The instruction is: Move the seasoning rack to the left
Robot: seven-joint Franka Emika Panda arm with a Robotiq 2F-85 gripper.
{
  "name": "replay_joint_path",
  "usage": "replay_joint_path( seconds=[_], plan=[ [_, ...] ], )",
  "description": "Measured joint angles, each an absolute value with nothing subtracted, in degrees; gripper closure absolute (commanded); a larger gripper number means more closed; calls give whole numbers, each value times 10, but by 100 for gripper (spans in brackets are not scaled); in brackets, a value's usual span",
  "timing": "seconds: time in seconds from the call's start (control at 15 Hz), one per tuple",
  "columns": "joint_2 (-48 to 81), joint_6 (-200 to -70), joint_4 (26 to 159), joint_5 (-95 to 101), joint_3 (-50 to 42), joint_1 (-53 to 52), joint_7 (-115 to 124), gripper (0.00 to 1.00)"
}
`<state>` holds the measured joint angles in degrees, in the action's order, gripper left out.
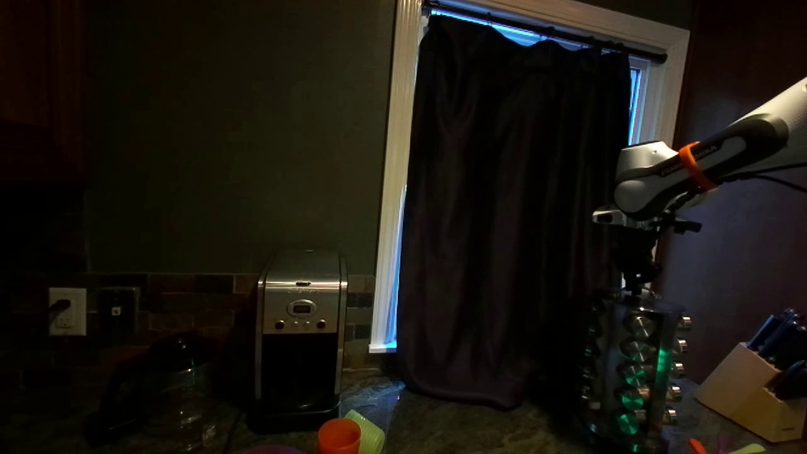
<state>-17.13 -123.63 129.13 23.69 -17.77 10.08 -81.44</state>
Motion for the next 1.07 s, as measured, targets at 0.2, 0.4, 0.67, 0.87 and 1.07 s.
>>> replay_joint_path(
  seconds=[0.2,0.4,0.67,0.87,1.07],
  plan=[
    [-170,-1225,1289,228,-179,101,-833,60],
    [-165,-1201,1280,219,-181,102,-859,64],
    [-149,-1169,1257,209,-181,102,-889,90],
    [-137,-1148,1239,203,-180,102,-907,96],
    [-127,-1134,1226,197,-180,102,-917,95]
  ],
)
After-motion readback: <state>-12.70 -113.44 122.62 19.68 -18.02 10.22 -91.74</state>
